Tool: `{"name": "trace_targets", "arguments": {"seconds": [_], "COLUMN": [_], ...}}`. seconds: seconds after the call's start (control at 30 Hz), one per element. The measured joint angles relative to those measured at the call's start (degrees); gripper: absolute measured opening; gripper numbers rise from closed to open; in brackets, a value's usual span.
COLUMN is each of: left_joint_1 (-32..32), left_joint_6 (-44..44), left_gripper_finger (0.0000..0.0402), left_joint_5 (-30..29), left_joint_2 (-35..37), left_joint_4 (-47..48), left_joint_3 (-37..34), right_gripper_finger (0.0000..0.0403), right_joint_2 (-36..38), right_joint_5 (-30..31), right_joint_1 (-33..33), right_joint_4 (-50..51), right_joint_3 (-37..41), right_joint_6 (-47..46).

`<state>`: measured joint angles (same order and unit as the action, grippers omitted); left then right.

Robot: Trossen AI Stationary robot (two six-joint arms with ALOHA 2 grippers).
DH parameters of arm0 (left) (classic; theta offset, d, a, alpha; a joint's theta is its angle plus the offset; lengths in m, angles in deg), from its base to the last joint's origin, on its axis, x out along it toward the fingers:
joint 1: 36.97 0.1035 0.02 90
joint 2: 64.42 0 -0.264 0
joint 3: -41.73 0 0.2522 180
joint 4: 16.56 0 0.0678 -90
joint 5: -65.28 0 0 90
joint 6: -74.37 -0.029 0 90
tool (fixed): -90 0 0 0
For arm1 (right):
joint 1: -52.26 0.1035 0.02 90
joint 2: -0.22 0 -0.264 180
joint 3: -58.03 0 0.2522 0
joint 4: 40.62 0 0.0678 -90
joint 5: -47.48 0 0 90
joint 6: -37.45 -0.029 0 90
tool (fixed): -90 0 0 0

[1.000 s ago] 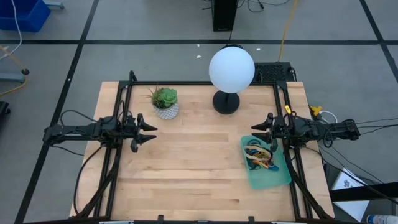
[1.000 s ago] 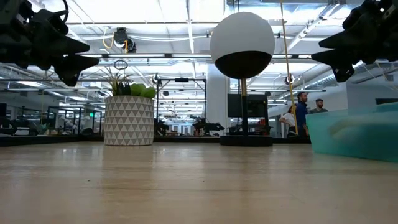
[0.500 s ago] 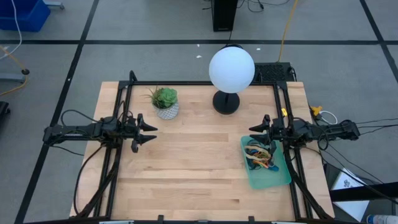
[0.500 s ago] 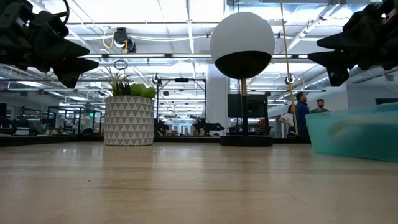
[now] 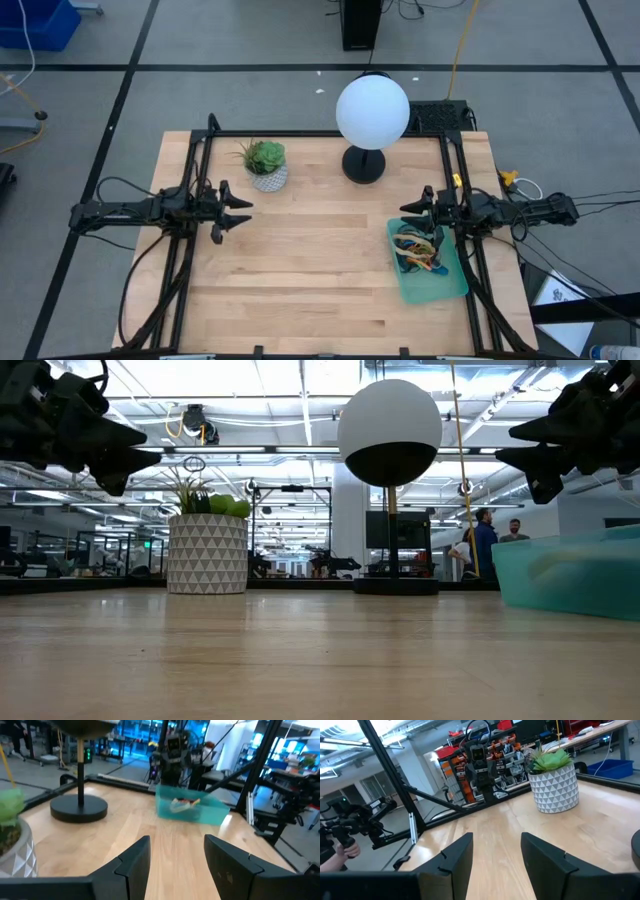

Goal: Pick and place rubber bands into bin
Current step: Return to Home Position

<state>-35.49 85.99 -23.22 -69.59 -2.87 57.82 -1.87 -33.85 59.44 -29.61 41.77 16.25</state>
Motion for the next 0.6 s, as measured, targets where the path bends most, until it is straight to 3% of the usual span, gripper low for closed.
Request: {"name": "trace_targets", "arguments": {"seconds": [0.6], "left_joint_1": [0.0], "left_joint_6": [2.6], "left_gripper_finger": [0.0193], "left_joint_5": [-0.8], "left_joint_2": [-0.1], "left_joint_4": [-1.0], "left_joint_3": [-1.7], "right_gripper_finger": [0.0160], "right_joint_2": [-0.1], "right_joint_5": [0.1], "right_joint_1": [0.0], "right_joint_4": [0.4], "right_joint_3": [0.1], "right_joint_6": [2.6]}}
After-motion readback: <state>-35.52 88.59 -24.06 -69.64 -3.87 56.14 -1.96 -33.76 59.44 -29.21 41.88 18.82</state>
